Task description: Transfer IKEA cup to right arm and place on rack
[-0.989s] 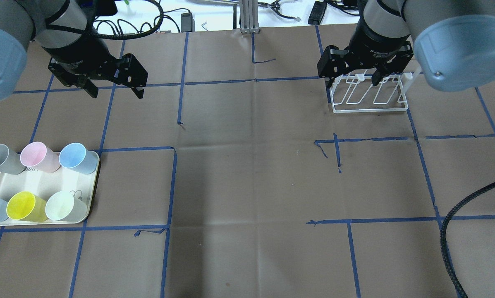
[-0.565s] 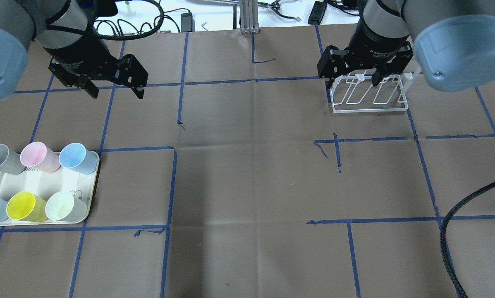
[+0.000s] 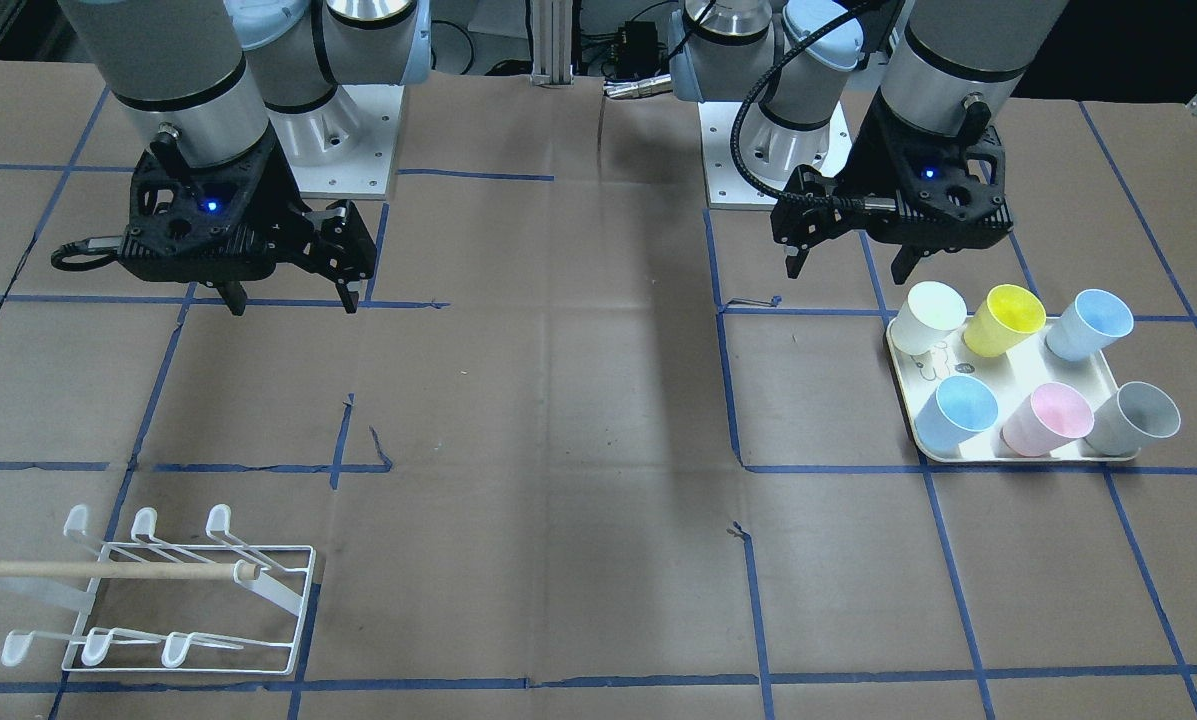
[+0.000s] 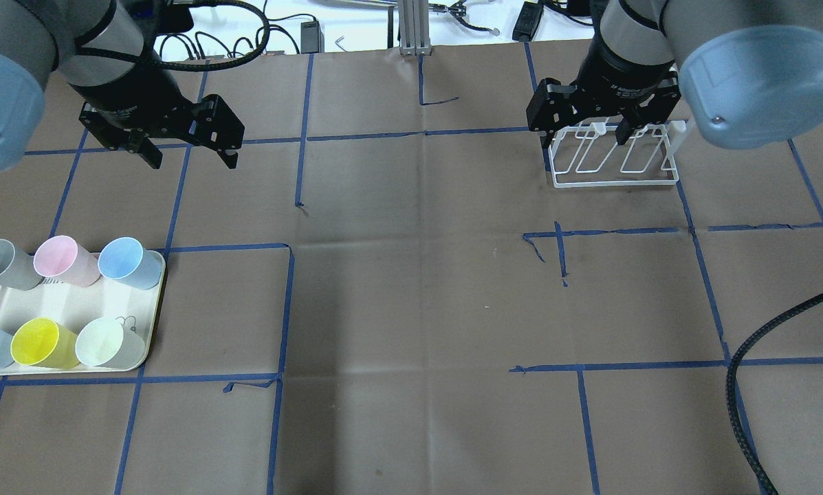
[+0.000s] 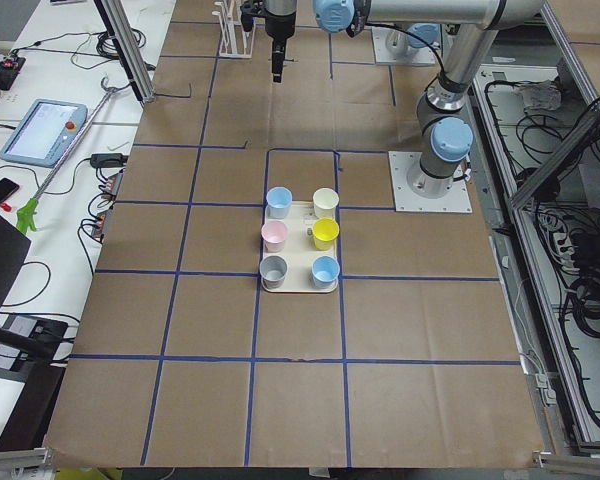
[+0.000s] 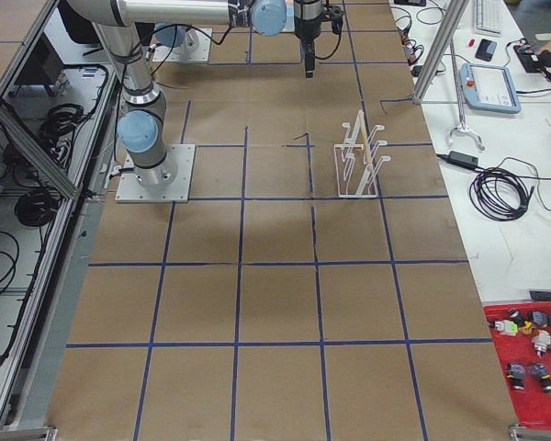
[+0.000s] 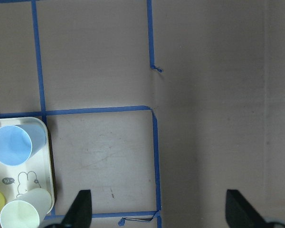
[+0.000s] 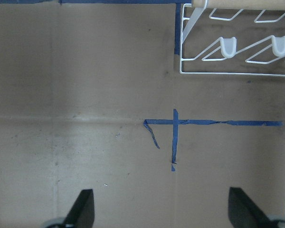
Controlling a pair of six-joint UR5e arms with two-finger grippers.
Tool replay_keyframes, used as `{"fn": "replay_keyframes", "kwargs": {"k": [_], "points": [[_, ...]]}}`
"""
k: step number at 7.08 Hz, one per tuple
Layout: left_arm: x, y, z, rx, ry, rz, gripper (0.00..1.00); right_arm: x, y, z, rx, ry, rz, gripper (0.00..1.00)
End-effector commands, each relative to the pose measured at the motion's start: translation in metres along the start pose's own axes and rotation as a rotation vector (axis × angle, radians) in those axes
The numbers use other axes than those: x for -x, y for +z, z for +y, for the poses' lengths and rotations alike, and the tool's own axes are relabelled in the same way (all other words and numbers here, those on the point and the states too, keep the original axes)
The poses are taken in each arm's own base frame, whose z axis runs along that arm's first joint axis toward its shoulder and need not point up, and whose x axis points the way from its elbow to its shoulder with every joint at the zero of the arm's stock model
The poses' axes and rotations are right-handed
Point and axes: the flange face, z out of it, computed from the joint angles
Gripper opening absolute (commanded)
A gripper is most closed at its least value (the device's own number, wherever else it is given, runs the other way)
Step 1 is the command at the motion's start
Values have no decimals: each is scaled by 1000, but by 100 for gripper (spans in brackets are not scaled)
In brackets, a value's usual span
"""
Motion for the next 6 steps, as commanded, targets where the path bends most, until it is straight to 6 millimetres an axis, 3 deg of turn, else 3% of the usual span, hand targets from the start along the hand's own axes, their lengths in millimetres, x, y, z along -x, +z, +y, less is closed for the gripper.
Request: {"fn": "replay_keyframes", "kwargs": {"k": [1, 2, 5, 6], "points": [[25, 19, 9, 37, 17, 3, 99, 0, 11, -5, 18, 1, 2, 100], [58, 24, 10, 34, 28, 3, 99, 0, 12, -6, 21, 1, 0, 100], [184, 56, 21, 18, 83, -8, 99, 0, 12, -6, 21, -5, 2, 100], [195, 70, 24, 2, 70, -18, 99, 0, 13, -6, 23, -3, 3, 100]]}}
